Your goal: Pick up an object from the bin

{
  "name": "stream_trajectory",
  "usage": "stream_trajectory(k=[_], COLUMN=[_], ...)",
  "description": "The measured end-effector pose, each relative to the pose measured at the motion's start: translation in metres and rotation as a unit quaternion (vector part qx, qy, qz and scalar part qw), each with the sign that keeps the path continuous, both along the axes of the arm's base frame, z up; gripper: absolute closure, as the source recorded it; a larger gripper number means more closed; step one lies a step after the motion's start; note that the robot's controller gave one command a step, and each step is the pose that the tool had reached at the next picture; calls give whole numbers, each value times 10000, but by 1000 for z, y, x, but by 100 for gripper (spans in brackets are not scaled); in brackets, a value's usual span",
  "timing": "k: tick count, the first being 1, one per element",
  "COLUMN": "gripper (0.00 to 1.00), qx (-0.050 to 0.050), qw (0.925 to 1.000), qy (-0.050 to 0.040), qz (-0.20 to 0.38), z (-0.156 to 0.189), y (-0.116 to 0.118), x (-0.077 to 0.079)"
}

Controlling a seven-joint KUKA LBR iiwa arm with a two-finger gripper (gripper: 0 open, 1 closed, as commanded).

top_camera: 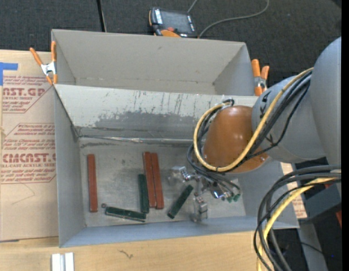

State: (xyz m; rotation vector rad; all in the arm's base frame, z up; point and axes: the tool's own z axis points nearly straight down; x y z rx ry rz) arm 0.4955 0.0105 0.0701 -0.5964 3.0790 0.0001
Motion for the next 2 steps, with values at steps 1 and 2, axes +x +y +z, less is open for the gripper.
stream_trajectory(k=[1, 2], gripper=[100, 100], qx=[-3, -2], qw=[10000, 9999], qy=[17, -26], qz=[0, 122], z=[0, 144], y=[0, 6], x=[-1, 23])
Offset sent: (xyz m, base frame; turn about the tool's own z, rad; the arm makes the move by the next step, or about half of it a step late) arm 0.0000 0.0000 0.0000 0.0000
